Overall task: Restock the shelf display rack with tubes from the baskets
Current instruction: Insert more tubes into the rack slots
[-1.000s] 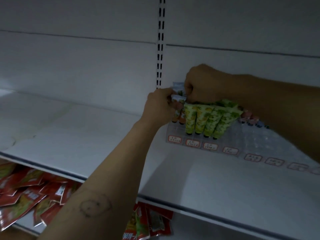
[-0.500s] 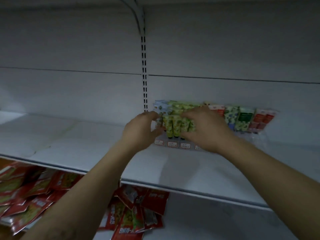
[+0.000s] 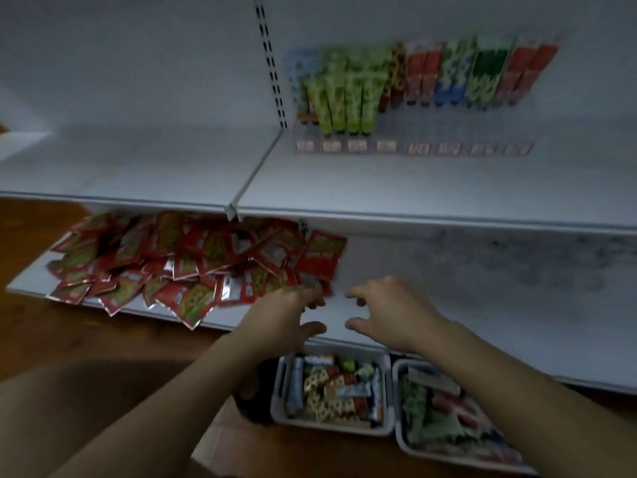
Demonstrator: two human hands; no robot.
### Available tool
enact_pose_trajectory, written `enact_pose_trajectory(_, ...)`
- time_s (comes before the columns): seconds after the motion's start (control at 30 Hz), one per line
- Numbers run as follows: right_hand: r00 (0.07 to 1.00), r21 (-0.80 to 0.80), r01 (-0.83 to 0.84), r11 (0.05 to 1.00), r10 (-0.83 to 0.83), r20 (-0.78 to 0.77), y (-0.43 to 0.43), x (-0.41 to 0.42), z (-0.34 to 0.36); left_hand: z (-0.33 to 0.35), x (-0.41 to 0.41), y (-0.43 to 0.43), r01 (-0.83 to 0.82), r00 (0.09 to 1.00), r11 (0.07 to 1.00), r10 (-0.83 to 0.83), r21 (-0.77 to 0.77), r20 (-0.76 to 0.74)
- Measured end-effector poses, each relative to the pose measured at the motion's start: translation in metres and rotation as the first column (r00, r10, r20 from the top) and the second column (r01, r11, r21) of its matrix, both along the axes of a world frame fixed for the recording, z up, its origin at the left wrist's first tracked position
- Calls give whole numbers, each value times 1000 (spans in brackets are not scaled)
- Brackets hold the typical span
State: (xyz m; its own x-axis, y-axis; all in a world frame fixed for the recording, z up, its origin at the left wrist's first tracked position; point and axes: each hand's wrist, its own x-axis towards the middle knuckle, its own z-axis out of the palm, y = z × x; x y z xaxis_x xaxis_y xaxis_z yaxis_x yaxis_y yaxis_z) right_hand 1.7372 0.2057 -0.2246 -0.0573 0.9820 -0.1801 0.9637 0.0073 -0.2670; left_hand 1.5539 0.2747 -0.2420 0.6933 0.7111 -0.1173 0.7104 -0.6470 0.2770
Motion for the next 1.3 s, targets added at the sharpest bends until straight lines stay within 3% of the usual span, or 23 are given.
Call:
enact_pose_trajectory(0.17, 1000, -229, 6, 973, -4, 6, -7, 1, -78, -51, 1, 9, -9, 976, 997, -7, -74, -219)
enact_pose_trajectory(0.33, 996, -364, 67, 929, -87, -37, -3, 0, -127, -114, 4, 6, -184, 961, 944, 115, -274, -251)
enact_pose_trajectory(0.47, 993, -474, 78, 877, -110, -41, -16, -6, -176, -172, -6, -13, -265, 902, 908, 114, -325, -416)
enact_pose_trajectory(0.67, 998, -415, 26, 909, -47, -41, -19, -21, -224, -213, 1, -22, -253, 855, 927, 81, -276, -513)
enact_pose_trajectory(0.8, 1000, -426, -10, 905, 11, -1, -11, -31, -245, -232, 0, -23, -465, 827, 776, 208, -426, -523)
enact_pose_trajectory(0.93, 1000, -452, 12, 892, 1, 28, -7, -34, -264, -236, 2, -21, -598, 765, 691, 339, -407, -548)
enact_pose_trajectory(1.13, 998, -474, 55, 879, -51, 22, -5, -29, -277, -248, -1, -21, -591, 766, 695, 325, -410, -555)
enact_pose_trajectory(1.3, 991, -460, 83, 884, -122, -56, -3, -27, -271, -254, -1, -21, -598, 757, 742, 399, -303, -517)
